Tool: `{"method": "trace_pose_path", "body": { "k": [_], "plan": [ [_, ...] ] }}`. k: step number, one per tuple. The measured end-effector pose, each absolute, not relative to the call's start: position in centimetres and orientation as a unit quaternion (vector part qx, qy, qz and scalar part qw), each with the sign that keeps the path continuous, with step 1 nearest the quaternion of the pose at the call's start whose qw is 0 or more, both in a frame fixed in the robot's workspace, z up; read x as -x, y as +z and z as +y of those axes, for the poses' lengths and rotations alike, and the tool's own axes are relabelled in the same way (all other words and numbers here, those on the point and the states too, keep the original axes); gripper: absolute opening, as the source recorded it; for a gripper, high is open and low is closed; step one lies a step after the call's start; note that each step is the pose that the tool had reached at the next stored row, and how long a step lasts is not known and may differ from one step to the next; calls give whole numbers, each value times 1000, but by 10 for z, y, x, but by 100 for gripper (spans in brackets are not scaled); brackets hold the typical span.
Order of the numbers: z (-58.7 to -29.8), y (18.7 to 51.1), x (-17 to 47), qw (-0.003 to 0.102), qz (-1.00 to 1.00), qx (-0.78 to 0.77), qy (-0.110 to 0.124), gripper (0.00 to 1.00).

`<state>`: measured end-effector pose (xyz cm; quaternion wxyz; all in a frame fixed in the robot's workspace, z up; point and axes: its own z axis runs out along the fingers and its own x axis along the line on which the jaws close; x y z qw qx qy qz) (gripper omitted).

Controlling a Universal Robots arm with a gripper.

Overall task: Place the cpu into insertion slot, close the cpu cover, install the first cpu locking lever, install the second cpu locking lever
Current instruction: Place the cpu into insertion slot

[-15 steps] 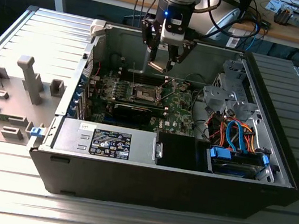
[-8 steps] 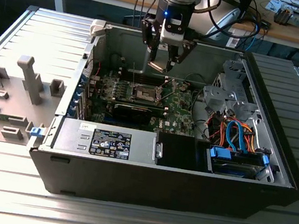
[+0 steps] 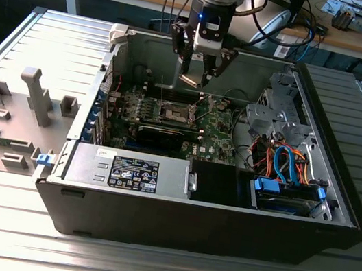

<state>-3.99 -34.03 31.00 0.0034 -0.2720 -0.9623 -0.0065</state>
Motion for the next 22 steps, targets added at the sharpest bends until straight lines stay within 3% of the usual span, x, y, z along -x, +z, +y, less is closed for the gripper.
{"method": "trace_pose_path", "body": {
  "k": [22],
  "plan": [
    [-340, 310, 40, 3, -959, 284, -7, 54]
  ]
}}
